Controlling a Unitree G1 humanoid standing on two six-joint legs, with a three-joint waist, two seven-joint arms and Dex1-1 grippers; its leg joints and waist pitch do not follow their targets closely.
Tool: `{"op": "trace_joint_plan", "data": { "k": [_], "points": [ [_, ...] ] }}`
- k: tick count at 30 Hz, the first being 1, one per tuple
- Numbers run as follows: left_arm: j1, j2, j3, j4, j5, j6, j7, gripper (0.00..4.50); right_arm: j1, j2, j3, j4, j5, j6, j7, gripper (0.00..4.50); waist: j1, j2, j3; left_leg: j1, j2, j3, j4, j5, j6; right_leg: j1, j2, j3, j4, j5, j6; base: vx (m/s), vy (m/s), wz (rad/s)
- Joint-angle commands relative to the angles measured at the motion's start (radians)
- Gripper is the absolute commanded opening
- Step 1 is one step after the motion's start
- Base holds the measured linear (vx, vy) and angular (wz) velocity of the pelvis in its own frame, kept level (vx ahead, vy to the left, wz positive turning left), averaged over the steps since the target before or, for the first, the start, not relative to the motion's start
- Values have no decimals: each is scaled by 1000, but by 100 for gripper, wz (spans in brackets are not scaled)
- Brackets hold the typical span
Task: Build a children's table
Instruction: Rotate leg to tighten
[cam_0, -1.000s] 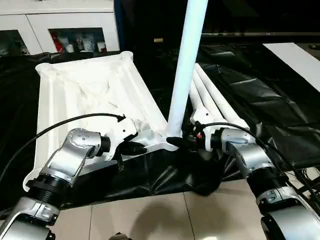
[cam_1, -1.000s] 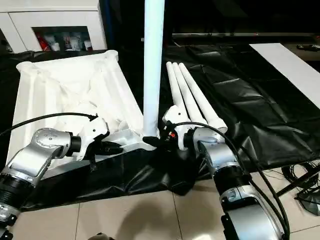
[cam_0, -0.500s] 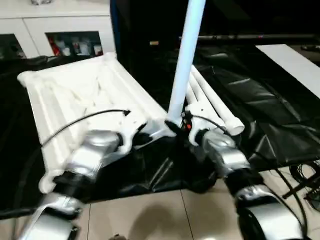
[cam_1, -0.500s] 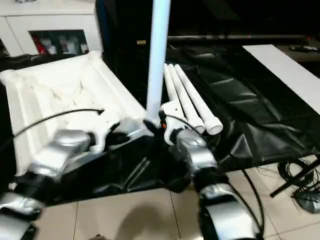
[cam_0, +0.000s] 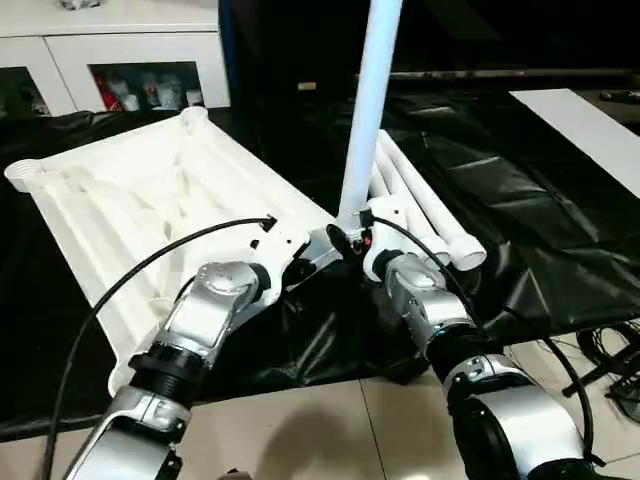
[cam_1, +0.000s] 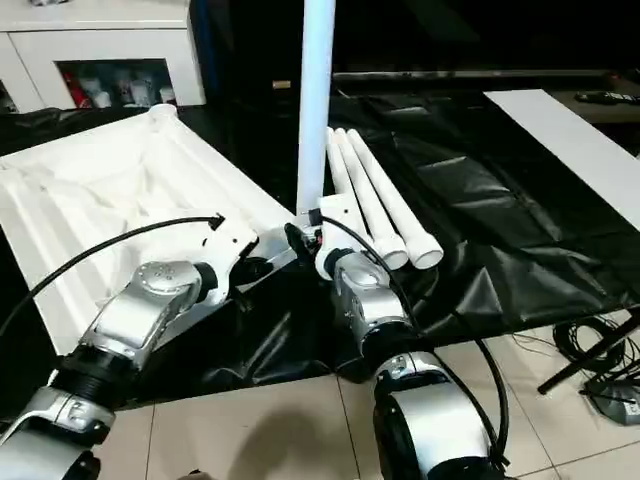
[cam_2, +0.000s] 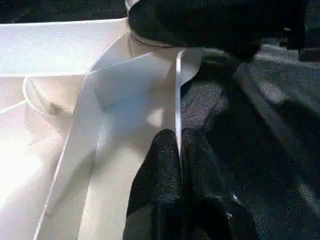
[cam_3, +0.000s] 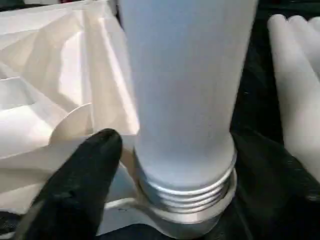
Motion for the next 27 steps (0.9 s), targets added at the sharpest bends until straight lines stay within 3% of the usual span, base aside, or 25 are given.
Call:
{"op": "trace_joint_plan", "data": {
  "k": [1,2,8,13,18,19,21,25,27],
  "points": [
    [23,18,-16,-1,1,-32,-42,0,10,-1,45,-10,-21,-6,77,386,3,-1,-59,1,14,1,-66,-157,19,50,-69,39,-79,-99,-189,0,0,0],
    [28,28,-16,-5,-3,-27,-58,0,20,-13,50,-26,-27,-10,97,386,2,3,-59,1,13,1,-65,-157,19,50,-69,39,-78,-96,-191,0,0,0],
    [5,103,6,68,8,-80,-70,0,140,-120,107,-222,-49,8,235,386,4,1,-60,3,14,2,-63,-131,31,52,-64,38,-73,-28,-203,0,0,0],
    [-38,103,26,137,26,-136,-22,0,229,-169,144,-392,-49,49,299,386,2,-4,-59,3,12,1,-65,-150,31,55,-64,40,-79,-66,-186,0,0,0],
    [-86,85,22,191,28,-226,2,0,317,-208,167,-564,-41,112,340,386,4,-1,-59,3,13,0,-65,-150,31,55,-63,41,-84,-62,-176,0,0,0],
    [-98,73,35,198,13,-254,9,0,321,-206,164,-568,-44,118,328,386,3,5,-60,4,12,0,-64,-149,27,54,-61,40,-83,-53,-179,0,0,0],
    [-113,58,55,201,-9,-265,15,45,321,-202,161,-560,-50,120,309,387,4,1,-61,4,12,0,-64,-154,24,55,-64,41,-82,-55,-190,0,0,0],
    [-138,60,88,187,-20,-260,54,80,311,-187,159,-544,-64,137,261,387,10,4,-63,2,14,0,-61,-116,27,54,-65,40,-74,0,-217,0,0,0],
    [-143,64,98,183,-21,-260,64,98,315,-185,160,-559,-64,152,257,387,9,1,-61,2,14,0,-61,-113,28,55,-63,39,-72,19,-219,0,0,0]
  ]
}}
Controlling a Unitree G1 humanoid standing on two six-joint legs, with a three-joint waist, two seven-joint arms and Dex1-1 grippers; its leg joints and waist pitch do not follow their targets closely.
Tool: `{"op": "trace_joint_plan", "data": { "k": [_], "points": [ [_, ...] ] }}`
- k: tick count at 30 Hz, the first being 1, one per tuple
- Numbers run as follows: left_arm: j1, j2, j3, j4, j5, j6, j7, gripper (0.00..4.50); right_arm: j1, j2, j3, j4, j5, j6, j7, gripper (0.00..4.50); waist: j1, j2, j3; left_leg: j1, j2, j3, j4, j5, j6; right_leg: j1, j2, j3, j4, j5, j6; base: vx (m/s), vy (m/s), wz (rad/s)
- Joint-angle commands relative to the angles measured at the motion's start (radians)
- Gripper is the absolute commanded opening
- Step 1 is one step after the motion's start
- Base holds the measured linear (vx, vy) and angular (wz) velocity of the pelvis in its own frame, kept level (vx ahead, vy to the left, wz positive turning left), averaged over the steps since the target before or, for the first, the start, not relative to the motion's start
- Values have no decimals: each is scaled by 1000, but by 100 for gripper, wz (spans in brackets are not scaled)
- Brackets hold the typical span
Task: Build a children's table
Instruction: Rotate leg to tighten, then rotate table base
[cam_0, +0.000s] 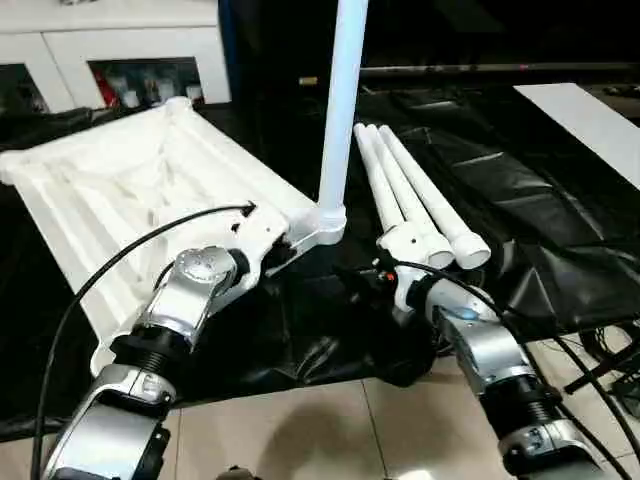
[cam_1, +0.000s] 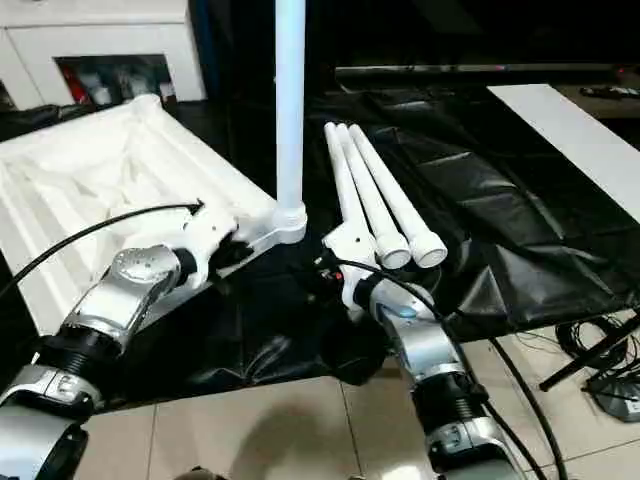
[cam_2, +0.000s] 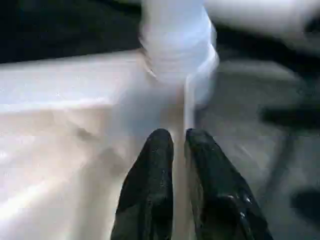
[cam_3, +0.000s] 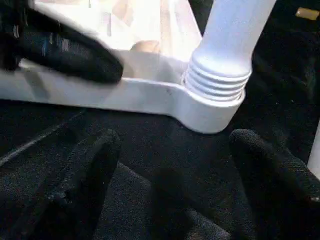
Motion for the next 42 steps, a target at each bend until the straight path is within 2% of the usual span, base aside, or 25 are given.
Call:
{"op": "trace_joint_plan", "data": {
  "k": [1,2,3,4,7,12,13,14,15,17,18,19,20,21,22,23,25,29,31,34,35,37,38,40,42],
  "points": [
    [-24,29,48,-53,-4,6,44,110,3,1,4,-38,-2,41,-15,387,3,-3,-70,7,15,-1,-62,-102,32,62,-65,39,-60,36,-221,0,0,0],
    [-20,48,71,-82,-4,19,65,110,4,7,9,-44,-1,50,-17,387,2,-1,-70,6,15,-2,-62,-96,32,62,-66,39,-59,44,-220,0,0,0],
    [-17,56,80,-94,-4,23,73,124,5,9,10,-46,-1,53,-18,387,-1,-5,-69,4,14,-2,-62,-93,34,63,-66,38,-58,46,-216,0,0,0],
    [-6,79,105,-131,2,67,93,136,3,16,15,-39,0,54,-20,387,-1,-4,-69,9,15,1,-60,-95,35,59,-66,40,-60,44,-217,0,0,0],
    [28,127,148,-210,14,142,127,147,-10,30,23,-10,-4,50,-24,387,-1,-1,-68,9,17,0,-62,-97,30,58,-67,39,-56,35,-222,0,0,0],
    [88,208,213,-313,56,230,191,191,-49,58,25,68,-15,38,-42,387,-1,3,-67,13,19,0,-63,-114,15,53,-66,39,-57,9,-223,0,0,0],
    [136,255,259,-376,83,286,216,191,-84,78,19,134,-19,29,-70,387,0,-2,-65,13,18,0,-65,-125,11,52,-67,39,-59,-12,-219,0,0,0],
    [152,268,271,-396,89,305,217,204,-96,82,17,154,-21,26,-79,387,-4,0,-65,8,19,-3,-68,-122,6,56,-69,38,-56,-17,-222,0,0,0],
    [176,286,290,-428,98,335,218,204,-112,90,14,184,-24,21,-93,387,-4,1,-65,12,19,-2,-67,-122,-1,51,-69,38,-57,-27,-222,0,0,0],
    [224,319,317,-486,109,393,209,228,-140,101,6,231,-26,17,-120,387,-1,-3,-62,17,20,1,-67,-130,-3,46,-68,39,-59,-33,-225,0,0,0],
    [244,333,326,-505,117,411,205,234,-152,105,2,249,-25,17,-128,387,-1,-1,-61,15,20,0,-68,-126,-3,46,-66,39,-58,-31,-225,0,0,0],
    [311,376,348,-566,131,477,186,234,-188,120,-10,306,-19,16,-149,387,2,-16,-62,16,20,1,-70,-112,0,47,-66,38,-55,-12,-224,0,0,0],
    [349,395,359,-600,124,525,173,254,-212,126,-14,344,-20,10,-161,387,2,-13,-61,17,20,0,-71,-114,0,44,-64,37,-54,-12,-224,0,0,0],
    [351,396,359,-602,124,528,173,254,-213,127,-14,345,-20,10,-162,387,1,-10,-62,20,21,0,-70,-119,-7,41,-66,37,-51,-10,-227,0,0,0],
    [396,413,365,-628,112,583,156,263,-241,134,-13,389,-26,0,-175,387,1,-14,-59,20,20,2,-71,-129,-11,39,-63,37,-53,-14,-226,0,0,0],
    [441,440,336,-624,119,599,123,275,-267,145,-17,423,-26,-1,-185,387,2,-17,-59,21,20,2,-72,-135,-13,39,-62,37,-54,-18,-224,0,0,0],
    [466,437,331,-620,116,611,127,286,-292,155,-23,460,-21,-11,-191,387,6,-19,-58,25,20,2,-74,-171,-23,34,-64,39,-57,-46,-212,0,0,0],
    [499,432,307,-609,119,624,119,310,-329,171,-29,512,-18,-28,-199,387,6,-24,-55,22,19,-2,-79,-208,-40,39,-65,40,-58,-62,-202,0,0,0],
    [526,426,284,-614,119,645,111,319,-357,181,-27,553,-24,-48,-205,387,3,-23,-56,22,19,-3,-80,-229,-46,39,-67,41,-60,-86,-199,0,0,0],
    [541,434,272,-633,130,662,121,351,-378,186,-32,595,-26,-69,-203,387,1,-24,-58,20,18,-3,-77,-207,-37,41,-66,42,-58,-62,-202,0,0,0],
    [533,430,286,-631,131,647,137,351,-379,186,-31,599,-27,-74,-202,387,2,-24,-59,20,17,-2,-76,-198,-34,42,-65,42,-57,-52,-202,0,0,0],
    [515,417,317,-623,129,613,169,381,-381,186,-32,607,-29,-79,-201,387,3,-22,-61,19,15,0,-73,-176,-27,43,-64,42,-55,-22,-207,0,0,0],
    [488,400,354,-614,113,568,195,389,-379,184,-33,611,-31,-83,-201,387,3,-24,-61,18,14,0,-72,-170,-25,44,-63,42,-55,-12,-208,0,0,0],
    [432,374,424,-602,72,509,234,400,-382,181,-35,637,-32,-101,-200,387,7,-18,-64,23,14,1,-70,-166,-27,41,-63,40,-54,10,-220,0,0,0],
    [423,376,436,-597,75,518,249,424,-382,180,-34,643,-34,-105,-201,387,6,-19,-65,19,15,0,-71,-167,-31,45,-62,39,-51,21,-222,0,0,0]
  ]
}}
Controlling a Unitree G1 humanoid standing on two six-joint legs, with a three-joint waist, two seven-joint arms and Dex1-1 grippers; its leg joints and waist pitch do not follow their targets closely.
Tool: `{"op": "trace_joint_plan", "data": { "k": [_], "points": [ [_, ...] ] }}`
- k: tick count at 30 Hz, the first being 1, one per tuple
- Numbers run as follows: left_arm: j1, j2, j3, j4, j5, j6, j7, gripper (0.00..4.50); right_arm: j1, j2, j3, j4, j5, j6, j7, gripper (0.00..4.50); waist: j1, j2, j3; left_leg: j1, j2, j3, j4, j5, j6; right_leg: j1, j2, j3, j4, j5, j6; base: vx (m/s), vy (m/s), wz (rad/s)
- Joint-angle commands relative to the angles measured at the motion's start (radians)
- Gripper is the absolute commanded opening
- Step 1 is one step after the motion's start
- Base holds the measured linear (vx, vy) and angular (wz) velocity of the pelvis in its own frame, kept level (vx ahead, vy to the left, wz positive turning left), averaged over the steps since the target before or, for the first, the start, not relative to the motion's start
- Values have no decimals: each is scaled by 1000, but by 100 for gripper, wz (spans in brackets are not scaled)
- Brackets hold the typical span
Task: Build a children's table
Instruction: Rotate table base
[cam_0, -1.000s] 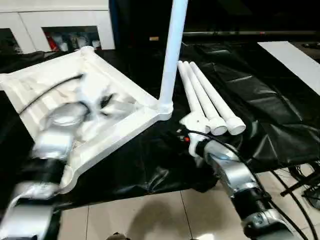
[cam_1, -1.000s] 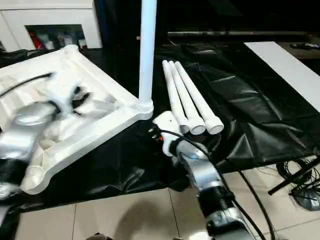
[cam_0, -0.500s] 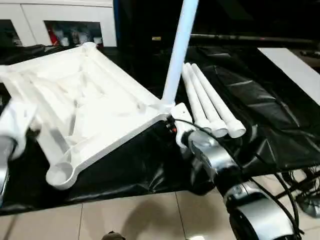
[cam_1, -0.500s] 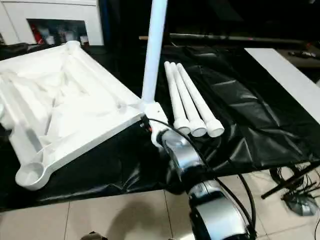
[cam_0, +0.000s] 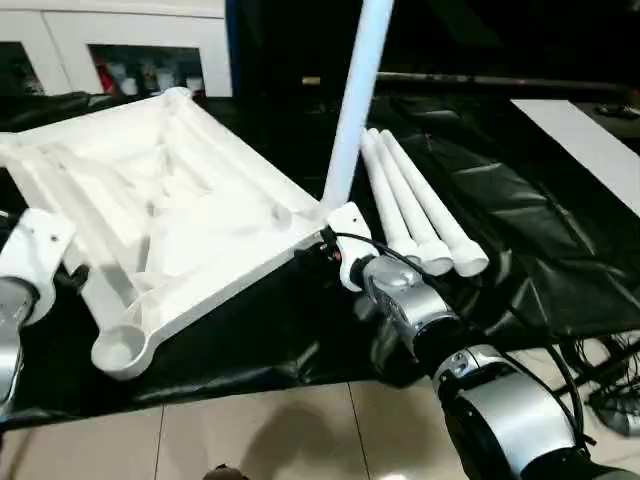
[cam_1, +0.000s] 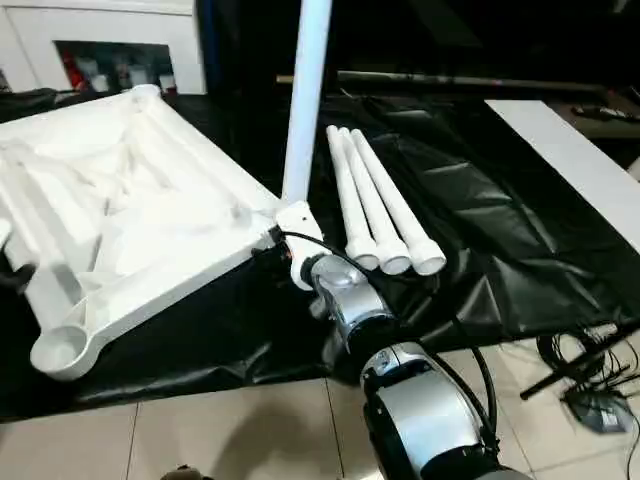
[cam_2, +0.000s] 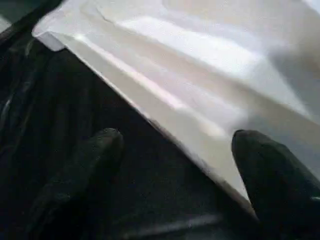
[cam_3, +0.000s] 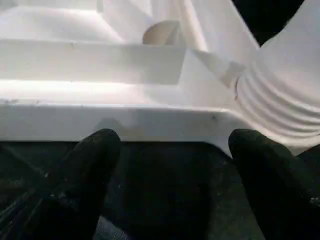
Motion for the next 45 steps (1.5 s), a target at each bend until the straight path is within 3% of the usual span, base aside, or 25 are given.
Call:
{"op": "trace_joint_plan", "data": {
  "k": [1,9,11,15,20,25,30,36,38,39,40,43,44,45],
  "points": [
    [-18,22,23,8,15,30,35,430,-13,-15,-14,25,-14,-19,-6,387,-1,42,-65,17,15,-2,-72,-172,-32,43,-62,38,-52,26,-217,0,0,0],
    [20,62,-3,69,55,28,50,446,-21,-17,-17,51,-16,-39,-7,387,-1,42,-67,17,15,-2,-69,-150,-21,43,-63,38,-50,49,-226,0,0,0],
    [68,98,-81,67,59,74,-23,446,-25,-17,-18,59,-16,-46,-5,387,0,42,-66,19,16,-2,-71,-171,-22,40,-64,37,-51,22,-225,0,0,0],
    [103,98,-102,48,62,87,-38,446,-28,-18,-18,64,-16,-50,0,387,-3,42,-62,20,18,-1,-73,-196,-26,38,-63,38,-54,3,-233,0,0,0],
    [103,60,-112,2,-5,76,-106,446,-29,-17,-19,68,-16,-55,11,387,1,41,-61,20,19,-2,-75,-210,-29,39,-67,40,-57,-32,-226,0,0,0],
    [96,9,-140,-140,-144,116,-218,446,-34,-11,-22,77,-20,-63,22,387,11,39,-62,22,19,1,-73,-205,-33,36,-65,40,-55,-15,-227,0,0,0],
    [102,-16,-181,-190,-179,125,-269,446,-34,-8,-21,77,-20,-66,34,387,13,36,-63,16,16,1,-74,-194,-38,41,-64,40,-52,-7,-215,0,0,0],
    [33,-131,-259,-107,-139,41,-193,446,-24,-16,-25,51,-11,-76,68,387,7,36,-63,17,15,3,-71,-191,-27,42,-60,41,-58,-20,-203,0,0,0],
    [-54,-226,-312,-9,-114,-50,-127,446,-5,-30,-34,15,3,-78,96,387,12,35,-63,21,17,4,-70,-209,-26,40,-62,43,-63,-41,-202,0,0,0],
    [-54,-226,-312,-9,-114,-50,-127,446,-5,-30,-34,15,3,-78,96,387,14,42,-63,21,16,4,-69,-210,-27,40,-62,43,-63,-45,-200,0,0,0],
    [-72,-240,-323,13,-110,-70,-117,446,-2,-33,-36,8,4,-78,100,387,13,36,-64,13,16,1,-72,-199,-29,47,-64,42,-60,-43,-198,0,0,0],
    [-184,-313,-357,176,-65,-188,-53,446,28,-65,-40,-65,8,-76,113,387,14,42,-67,19,16,1,-68,-200,-27,43,-64,42,-64,-47,-190,0,0,0],
    [-207,-322,-361,211,-56,-211,-40,446,33,-72,-41,-82,8,-75,113,387,12,38,-66,15,14,0,-69,-195,-24,47,-63,41,-65,-50,-187,0,0,0],
    [-244,-339,-358,266,-51,-245,-20,446,47,-85,-42,-124,12,-65,116,387,11,41,-67,13,14,-1,-69,-192,-28,49,-64,41,-64,-50,-185,0,0,0]
  ]
}}
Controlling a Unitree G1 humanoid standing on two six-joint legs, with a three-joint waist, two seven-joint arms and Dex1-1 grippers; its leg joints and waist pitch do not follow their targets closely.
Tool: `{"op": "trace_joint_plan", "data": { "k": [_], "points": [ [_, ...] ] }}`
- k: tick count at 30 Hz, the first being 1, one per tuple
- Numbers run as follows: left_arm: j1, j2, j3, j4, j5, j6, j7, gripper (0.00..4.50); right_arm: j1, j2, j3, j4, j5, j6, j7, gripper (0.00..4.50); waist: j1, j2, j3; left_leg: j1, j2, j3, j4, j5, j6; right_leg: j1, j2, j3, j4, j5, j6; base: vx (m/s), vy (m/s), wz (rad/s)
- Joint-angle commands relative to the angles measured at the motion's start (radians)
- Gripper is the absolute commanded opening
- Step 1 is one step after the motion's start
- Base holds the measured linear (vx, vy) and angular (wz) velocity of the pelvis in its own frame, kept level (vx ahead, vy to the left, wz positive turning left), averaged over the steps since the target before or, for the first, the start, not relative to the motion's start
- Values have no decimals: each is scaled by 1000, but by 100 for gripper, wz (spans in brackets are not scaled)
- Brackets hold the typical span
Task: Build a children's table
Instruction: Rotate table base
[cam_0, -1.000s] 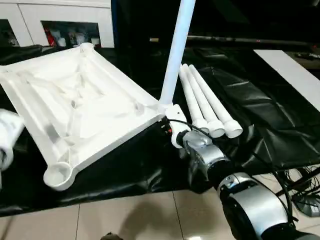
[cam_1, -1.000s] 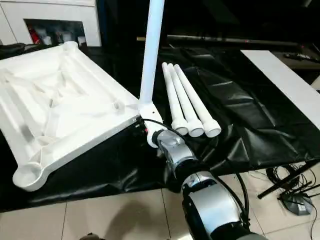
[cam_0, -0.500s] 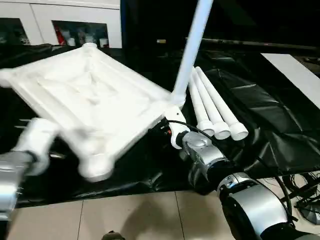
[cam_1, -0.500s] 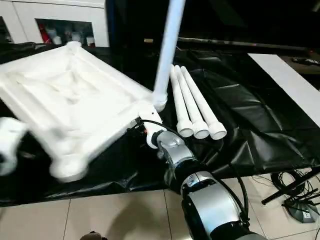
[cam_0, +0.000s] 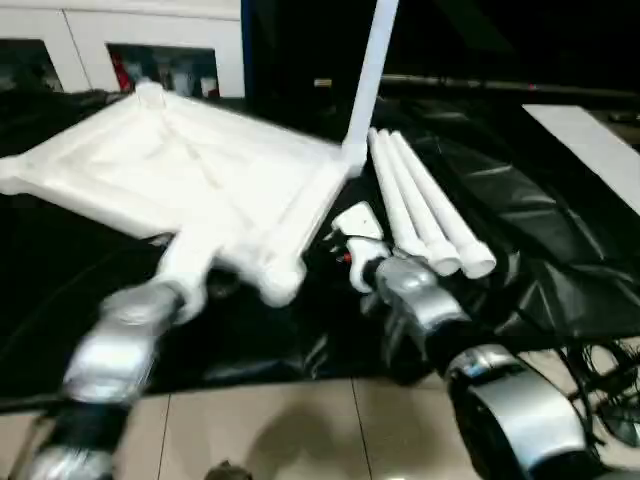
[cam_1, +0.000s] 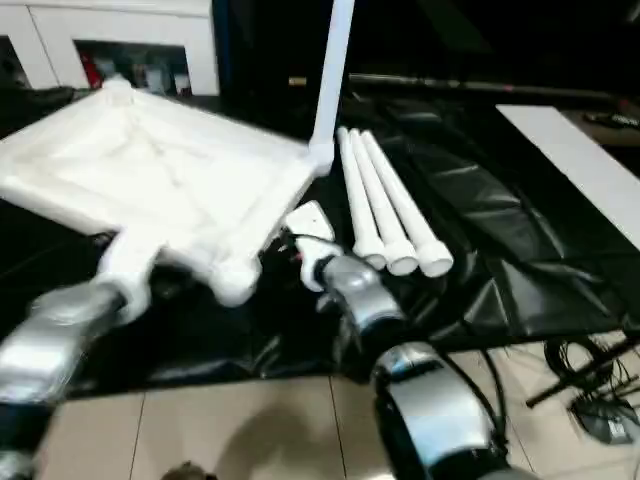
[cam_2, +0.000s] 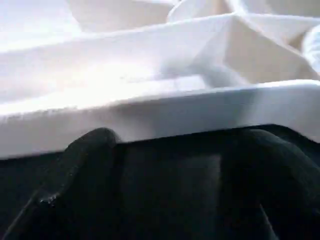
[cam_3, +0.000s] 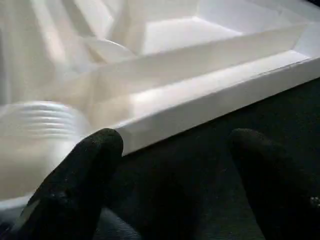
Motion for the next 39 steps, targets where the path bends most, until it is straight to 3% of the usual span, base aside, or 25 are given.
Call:
{"op": "trace_joint_plan", "data": {
  "k": [1,2,4,9,12,13,14,17,18,19,20,21,23,28,29,30,31,32,33,34,35,36,37,38,39],
  "points": [
    [-82,-30,-7,78,16,-99,41,446,21,-18,-6,-83,13,6,21,387,-6,32,-74,18,10,2,-67,-169,-16,48,-60,42,-69,-18,-182,0,0,0],
    [-119,-43,-3,137,23,-128,65,446,36,-31,-10,-126,16,17,21,387,-7,36,-77,15,12,-1,-67,-156,-18,52,-62,41,-62,4,-188,0,0,0],
    [-201,-56,2,295,55,-217,139,446,79,-59,-21,-240,19,48,12,387,-9,32,-77,13,8,-1,-65,-129,-9,57,-59,40,-62,46,-187,0,0,0],
    [-288,-58,12,509,73,-369,237,446,150,-83,-53,-406,35,107,-16,387,-14,32,-80,9,2,-4,-59,-70,9,67,-54,40,-59,133,-184,0,0,0],
    [-296,-76,56,579,40,-468,260,446,205,-92,-82,-511,57,151,-56,387,-18,36,-86,11,2,-4,-57,-50,15,69,-57,40,-54,186,-197,0,0,0],
    [-281,-87,88,557,11,-504,253,446,254,-97,-91,-608,66,195,-70,387,-19,57,-84,14,5,-5,-55,-65,15,64,-57,40,-57,198,-213,0,0,0],
    [-271,-88,94,533,4,-508,250,446,265,-97,-94,-632,66,208,-77,387,-20,49,-84,14,6,-4,-56,-68,18,68,-56,40,-57,209,-217,0,0,0],
    [-192,-98,130,354,-48,-494,213,446,330,-94,-131,-783,84,306,-123,387,-20,50,-81,12,8,-3,-59,-103,21,67,-60,39,-59,164,-233,0,0,0],
    [-145,-102,142,254,-67,-450,217,446,367,-95,-148,-859,89,334,-140,387,-19,62,-79,14,18,-5,-62,-127,13,65,-65,39,-62,133,-240,0,0,0],
    [-145,-102,142,254,-67,-450,217,446,367,-95,-148,-859,89,334,-140,387,-22,57,-76,13,14,-2,-61,-136,14,63,-59,39,-62,113,-237,0,0,0],
    [-86,-106,149,133,-89,-426,215,446,399,-98,-162,-910,84,338,-155,387,-23,67,-75,13,11,-1,-61,-150,11,60,-57,39,-64,84,-234,0,0,0],
    [-24,-106,142,16,-86,-390,229,446,430,-103,-172,-958,77,352,-168,387,-23,62,-71,13,15,0,-64,-176,8,59,-60,41,-72,25,-223,0,0,0],
    [60,-114,130,-139,-87,-372,241,446,468,-111,-180,-1013,76,376,-183,387,-24,62,-66,9,20,-1,-67,-180,6,58,-59,42,-74,-8,-209,0,0,0],
    [102,-174,123,-266,-100,-348,282,446,476,-102,-202,-1026,76,415,-245,387,-31,66,-56,22,13,1,-73,-309,-20,40,-54,42,-102,-283,-134,0,0,0],
    [103,-182,124,-276,-103,-327,286,446,474,-101,-204,-1027,75,421,-252,387,-28,65,-47,-39,-5,-42,-106,-364,44,92,-79,-12,-99,-426,-86,0,0,0],
    [103,-194,119,-277,-99,-311,297,446,469,-104,-201,-1027,70,425,-255,387,-31,69,-44,-10,-16,-50,-92,-451,71,74,-97,-31,-135,-599,-44,-40,-9,30],
    [109,-203,113,-290,-93,-285,308,446,468,-109,-195,-1033,64,431,-257,387,-36,75,-43,-15,-22,-57,-79,-459,75,100,-116,-56,-155,-726,-29,-8,7,52],
    [116,-207,109,-300,-88,-271,313,446,469,-112,-189,-1039,61,435,-258,387,-40,71,-39,-19,-26,-57,-73,-467,77,107,-119,-70,-166,-774,-17,-8,7,52],
    [118,-213,107,-303,-87,-264,319,446,467,-117,-181,-1041,57,441,-253,387,-47,80,-34,-26,-28,-61,-62,-487,81,130,-130,-97,-181,-838,-12,16,11,47],
    [121,-217,107,-308,-87,-260,321,446,466,-120,-175,-1044,56,446,-250,387,-51,81,-32,-24,-32,-61,-57,-490,85,134,-129,-106,-188,-846,-18,35,10,52],
    [122,-225,101,-307,-78,-253,326,446,458,-133,-161,-1038,47,445,-246,387,-73,93,-42,52,-1,-50,-54,-497,53,97,-95,-91,-194,-780,-45,35,10,52],
    [122,-227,100,-307,-76,-252,327,446,456,-134,-159,-1037,46,445,-246,387,-73,93,-42,52,-1,-50,-54,-497,53,97,-95,-91,-194,-780,-45,30,10,44],
    [124,-231,92,-311,-73,-246,323,446,443,-142,-151,-1022,46,454,-235,387,-78,97,-36,63,20,-62,-84,-577,18,99,-62,-86,-162,-580,-93,0,0,0],
    [128,-234,90,-320,-74,-235,325,446,437,-145,-144,-1010,44,451,-231,387,-81,83,-41,66,32,-63,-99,-589,25,105,-58,-74,-143,-484,-113,0,0,0],
    [128,-234,90,-320,-74,-235,325,446,437,-145,-144,-1010,44,451,-231,387,-79,90,-43,68,32,-62,-103,-579,30,107,-59,-65,-137,-442,-128,76,38,-2]
  ]
}}
